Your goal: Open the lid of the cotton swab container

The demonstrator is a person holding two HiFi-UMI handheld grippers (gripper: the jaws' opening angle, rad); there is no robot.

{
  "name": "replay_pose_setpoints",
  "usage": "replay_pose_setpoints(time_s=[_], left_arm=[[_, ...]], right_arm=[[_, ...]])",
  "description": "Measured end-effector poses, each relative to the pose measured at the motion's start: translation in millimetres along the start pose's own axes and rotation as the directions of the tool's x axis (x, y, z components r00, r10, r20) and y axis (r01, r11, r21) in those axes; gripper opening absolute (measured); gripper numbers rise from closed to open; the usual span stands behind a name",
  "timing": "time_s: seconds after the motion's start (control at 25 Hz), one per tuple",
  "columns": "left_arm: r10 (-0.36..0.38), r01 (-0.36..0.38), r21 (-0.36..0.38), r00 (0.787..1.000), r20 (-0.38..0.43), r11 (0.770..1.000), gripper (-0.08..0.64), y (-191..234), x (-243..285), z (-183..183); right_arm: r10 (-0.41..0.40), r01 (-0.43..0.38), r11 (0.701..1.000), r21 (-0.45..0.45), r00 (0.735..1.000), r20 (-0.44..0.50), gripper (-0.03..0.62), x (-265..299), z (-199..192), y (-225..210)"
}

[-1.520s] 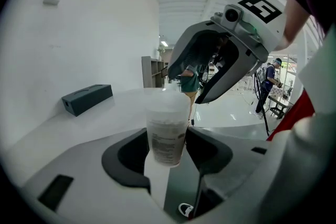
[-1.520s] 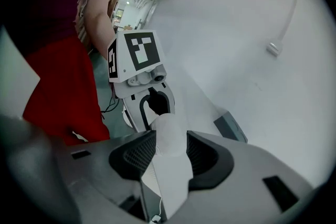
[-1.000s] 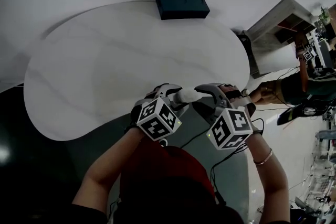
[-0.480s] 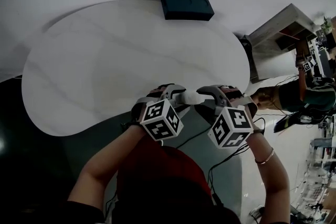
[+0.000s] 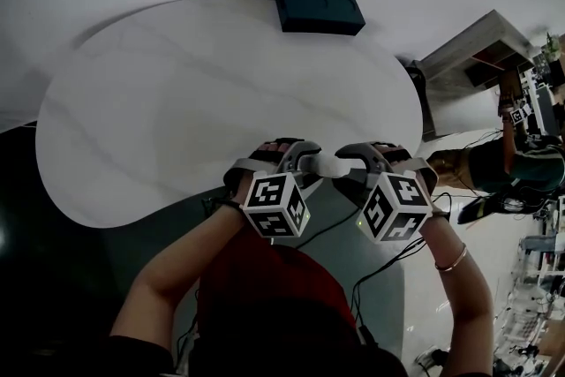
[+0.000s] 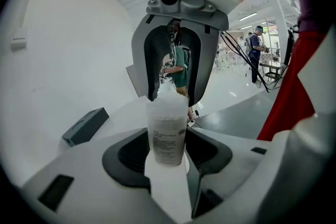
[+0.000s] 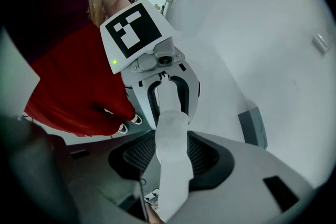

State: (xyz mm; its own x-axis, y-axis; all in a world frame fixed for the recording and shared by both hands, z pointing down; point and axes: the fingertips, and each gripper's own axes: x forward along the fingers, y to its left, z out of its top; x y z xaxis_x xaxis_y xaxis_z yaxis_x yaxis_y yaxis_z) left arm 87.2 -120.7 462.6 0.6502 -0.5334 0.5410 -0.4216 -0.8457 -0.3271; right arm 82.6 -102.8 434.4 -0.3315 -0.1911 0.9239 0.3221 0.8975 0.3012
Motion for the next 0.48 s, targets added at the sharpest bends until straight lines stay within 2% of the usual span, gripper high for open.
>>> replay_pose_setpoints(time_s=[0.48], left_arm=[[-0.004,0.004,0.004,1.0,0.026,1.0,0.233,10.6,-2.8,-4.0]], right_arm=[[0.016,-0.016,1.0,-0.011,1.0,-0.009,0.179,3.4,7.8,-10.6]])
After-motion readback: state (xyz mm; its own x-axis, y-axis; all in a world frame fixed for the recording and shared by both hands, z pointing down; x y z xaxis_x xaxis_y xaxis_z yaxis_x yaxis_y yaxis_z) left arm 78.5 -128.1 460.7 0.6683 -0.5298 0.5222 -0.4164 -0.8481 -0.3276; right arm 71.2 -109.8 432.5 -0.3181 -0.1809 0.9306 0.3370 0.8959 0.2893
